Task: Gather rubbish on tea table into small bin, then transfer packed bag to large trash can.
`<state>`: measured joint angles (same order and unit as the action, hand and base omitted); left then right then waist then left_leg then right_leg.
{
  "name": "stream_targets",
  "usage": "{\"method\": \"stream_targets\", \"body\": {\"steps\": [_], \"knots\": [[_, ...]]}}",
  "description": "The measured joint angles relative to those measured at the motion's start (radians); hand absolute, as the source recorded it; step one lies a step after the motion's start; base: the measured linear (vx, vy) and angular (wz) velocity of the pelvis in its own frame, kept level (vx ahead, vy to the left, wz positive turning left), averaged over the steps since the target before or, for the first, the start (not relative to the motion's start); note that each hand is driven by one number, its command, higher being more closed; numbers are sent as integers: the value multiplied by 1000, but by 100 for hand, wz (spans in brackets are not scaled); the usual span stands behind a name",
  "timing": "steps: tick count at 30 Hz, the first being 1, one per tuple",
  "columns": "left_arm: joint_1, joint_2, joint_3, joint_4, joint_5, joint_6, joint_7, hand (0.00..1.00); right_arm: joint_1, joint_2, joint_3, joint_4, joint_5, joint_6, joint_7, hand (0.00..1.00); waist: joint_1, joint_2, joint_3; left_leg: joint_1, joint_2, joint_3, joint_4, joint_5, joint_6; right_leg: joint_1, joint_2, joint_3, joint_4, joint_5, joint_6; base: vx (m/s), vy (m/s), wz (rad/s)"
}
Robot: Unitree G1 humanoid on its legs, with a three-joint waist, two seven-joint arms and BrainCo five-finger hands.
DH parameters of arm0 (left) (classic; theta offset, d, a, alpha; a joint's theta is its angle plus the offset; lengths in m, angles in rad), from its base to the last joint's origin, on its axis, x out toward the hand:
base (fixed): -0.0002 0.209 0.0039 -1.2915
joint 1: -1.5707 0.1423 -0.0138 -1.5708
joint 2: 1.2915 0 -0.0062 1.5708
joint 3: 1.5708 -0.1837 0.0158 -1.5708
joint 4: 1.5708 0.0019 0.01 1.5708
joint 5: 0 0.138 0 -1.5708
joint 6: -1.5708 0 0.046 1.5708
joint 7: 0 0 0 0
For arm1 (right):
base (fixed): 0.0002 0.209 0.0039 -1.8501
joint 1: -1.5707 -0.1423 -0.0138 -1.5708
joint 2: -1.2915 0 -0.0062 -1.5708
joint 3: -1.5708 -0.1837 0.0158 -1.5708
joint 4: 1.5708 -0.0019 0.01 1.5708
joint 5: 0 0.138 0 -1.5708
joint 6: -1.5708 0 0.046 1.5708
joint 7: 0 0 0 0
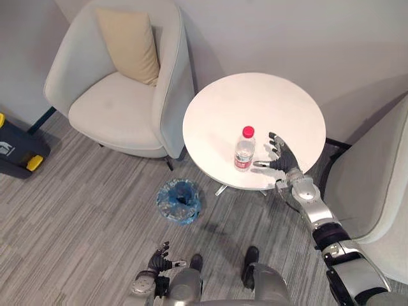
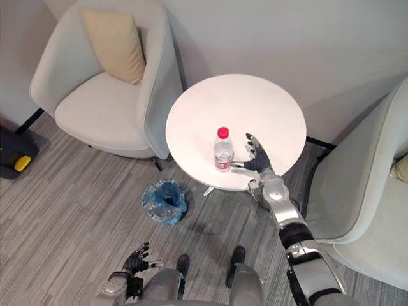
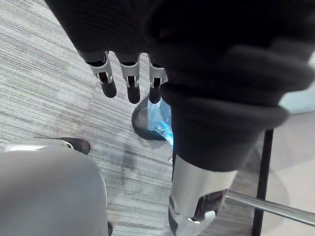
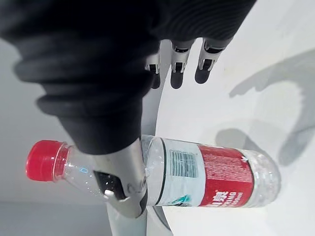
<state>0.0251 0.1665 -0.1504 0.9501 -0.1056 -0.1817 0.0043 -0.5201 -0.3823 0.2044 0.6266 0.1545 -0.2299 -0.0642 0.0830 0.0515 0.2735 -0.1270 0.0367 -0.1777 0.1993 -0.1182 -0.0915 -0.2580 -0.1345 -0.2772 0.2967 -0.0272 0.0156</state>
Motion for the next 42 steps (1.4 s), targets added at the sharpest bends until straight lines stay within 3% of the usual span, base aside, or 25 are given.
{"method": "stream_targets", "body": {"steps": [6, 15, 16, 24, 32, 34, 38, 42], "knots": [[-18, 11, -4, -20, -16, -3, 4, 0, -108, -21, 22, 41, 15, 1, -1, 0, 18, 0, 54, -49, -13, -9, 45, -9, 12, -31, -14, -7, 31, -9, 8, -63, 12, 8], [-44, 14, -12, -21, -21, -3, 20, 0, -202, -24, 53, 108, 36, 10, -4, 0, 48, -1, 78, -98, -22, -10, 63, -10, 15, -80, -24, -3, 50, -5, 3, -6, 4, 1], [-44, 14, -12, -23, -23, -3, 20, 0, -219, -24, 56, 111, 36, 10, -7, 100, 49, -1, 81, -98, -22, -10, 64, -10, 15, -80, -24, -3, 50, -5, 3, 0, 0, 0], [-48, 13, -18, -51, -41, -4, 22, 0, -323, -28, 81, 198, 54, 15, -29, 100, 68, 2, 105, -101, -22, -11, 65, -10, 15, -81, -24, -3, 52, -6, 3, 0, 0, 0], [-52, 16, -17, -58, -42, -6, 23, 0, -348, -30, 80, 213, 81, 22, -28, 100, 68, 0, 130, -106, -23, -12, 77, -12, 17, -86, -25, -2, 67, -13, 2, 0, 0, 0], [-53, 16, -17, -59, -42, -6, 24, 0, -329, -37, 75, 169, 81, 22, -30, 100, 66, 0, 130, -105, -23, -10, 77, -12, 17, -86, -25, 0, 67, -13, 2, 5, 0, -2], [-53, 14, -14, -58, -40, -3, 25, 0, -196, -44, 35, -82, 76, 17, -46, 100, 60, -4, 129, -86, -21, 3, 76, -14, 19, -84, -20, 14, 64, -12, 2, 35, 2, -9], [-49, 14, -12, -56, -38, -2, 33, 0, -56, 9, 21, -249, 31, 13, -44, 100, 43, -20, 120, -60, -17, 27, 49, -16, 22, -68, -12, 37, 49, -9, 4, 28, 7, -20]]}}
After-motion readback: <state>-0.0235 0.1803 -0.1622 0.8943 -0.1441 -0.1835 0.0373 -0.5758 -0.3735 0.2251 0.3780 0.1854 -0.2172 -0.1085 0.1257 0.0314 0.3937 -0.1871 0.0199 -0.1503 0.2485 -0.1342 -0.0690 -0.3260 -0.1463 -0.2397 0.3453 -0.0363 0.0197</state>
